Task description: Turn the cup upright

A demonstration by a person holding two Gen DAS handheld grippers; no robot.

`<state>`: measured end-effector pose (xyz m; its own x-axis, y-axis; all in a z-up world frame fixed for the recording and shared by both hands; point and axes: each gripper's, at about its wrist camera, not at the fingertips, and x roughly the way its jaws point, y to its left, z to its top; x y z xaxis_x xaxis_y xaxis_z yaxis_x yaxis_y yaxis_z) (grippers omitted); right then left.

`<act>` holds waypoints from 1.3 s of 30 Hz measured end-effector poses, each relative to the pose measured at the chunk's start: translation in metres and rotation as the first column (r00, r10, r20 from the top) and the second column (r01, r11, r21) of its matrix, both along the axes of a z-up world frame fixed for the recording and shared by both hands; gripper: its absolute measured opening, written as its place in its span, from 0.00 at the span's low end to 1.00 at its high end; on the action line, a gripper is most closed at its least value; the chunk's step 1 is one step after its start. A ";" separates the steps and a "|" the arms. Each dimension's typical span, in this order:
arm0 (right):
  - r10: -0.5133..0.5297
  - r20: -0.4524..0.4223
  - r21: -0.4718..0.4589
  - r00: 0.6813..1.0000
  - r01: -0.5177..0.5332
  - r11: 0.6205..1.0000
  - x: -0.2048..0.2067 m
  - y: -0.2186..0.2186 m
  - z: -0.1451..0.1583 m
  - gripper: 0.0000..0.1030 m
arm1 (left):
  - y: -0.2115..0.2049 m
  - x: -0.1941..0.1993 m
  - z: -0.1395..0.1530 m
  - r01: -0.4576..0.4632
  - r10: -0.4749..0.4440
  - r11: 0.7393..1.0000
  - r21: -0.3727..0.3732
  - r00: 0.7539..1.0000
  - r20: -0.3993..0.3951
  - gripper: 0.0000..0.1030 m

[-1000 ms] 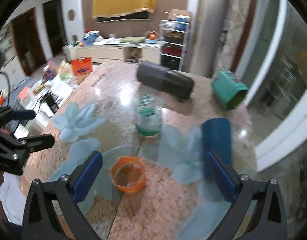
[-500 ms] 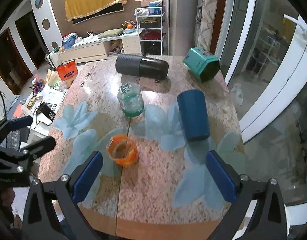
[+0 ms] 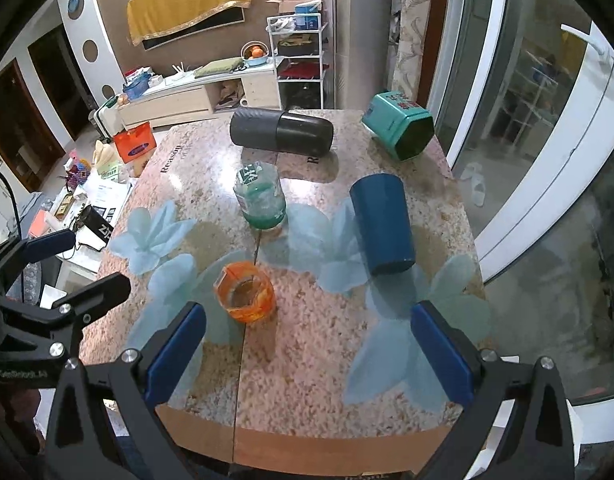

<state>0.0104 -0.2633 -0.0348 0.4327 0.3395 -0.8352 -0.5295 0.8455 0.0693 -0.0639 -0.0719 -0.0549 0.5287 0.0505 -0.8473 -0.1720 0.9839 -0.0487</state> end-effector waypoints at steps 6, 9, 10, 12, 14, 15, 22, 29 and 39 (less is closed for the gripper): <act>0.002 -0.006 0.002 1.000 -0.002 1.000 0.000 0.000 0.000 1.00 | 0.001 0.003 -0.001 -0.006 0.006 1.000 0.000 1.000 -0.002 1.00; -0.003 -0.013 0.006 1.000 0.003 1.000 0.001 0.000 0.000 1.00 | 0.001 0.004 -0.002 -0.005 0.005 1.000 -0.001 1.000 -0.002 1.00; -0.004 -0.015 0.007 1.000 0.004 1.000 0.002 0.000 0.001 1.00 | 0.001 0.005 -0.002 -0.005 0.005 1.000 -0.001 1.000 -0.003 1.00; -0.002 -0.013 0.008 1.000 0.002 1.000 0.002 0.000 0.000 1.00 | 0.001 0.005 -0.002 -0.004 0.004 1.000 0.001 1.000 -0.001 1.00; -0.004 -0.017 0.007 1.000 0.004 1.000 0.002 0.000 0.000 1.00 | 0.001 0.005 -0.003 -0.005 0.005 1.000 0.000 1.000 -0.001 1.00; -0.003 -0.015 0.006 1.000 0.003 1.000 0.002 0.000 0.000 1.00 | 0.001 0.005 -0.003 -0.005 0.005 1.000 0.000 1.000 -0.003 1.00; -0.010 -0.017 0.006 1.000 0.010 1.000 0.003 0.000 0.001 1.00 | 0.003 0.007 -0.003 -0.003 0.003 1.000 -0.003 1.000 -0.007 1.00; -0.014 -0.017 0.009 1.000 0.014 1.000 0.003 0.000 0.000 1.00 | 0.004 0.007 -0.002 -0.001 0.001 1.000 -0.002 1.000 -0.003 1.00; -0.027 -0.021 0.005 0.999 0.028 1.000 0.002 0.002 -0.002 1.00 | 0.004 0.010 -0.004 0.011 -0.011 1.000 -0.008 1.000 -0.005 1.00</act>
<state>0.0125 -0.2615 -0.0369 0.4247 0.3319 -0.8423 -0.5044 0.8593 0.0843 -0.0539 -0.0681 -0.0593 0.5250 0.0378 -0.8503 -0.1610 0.9854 -0.0556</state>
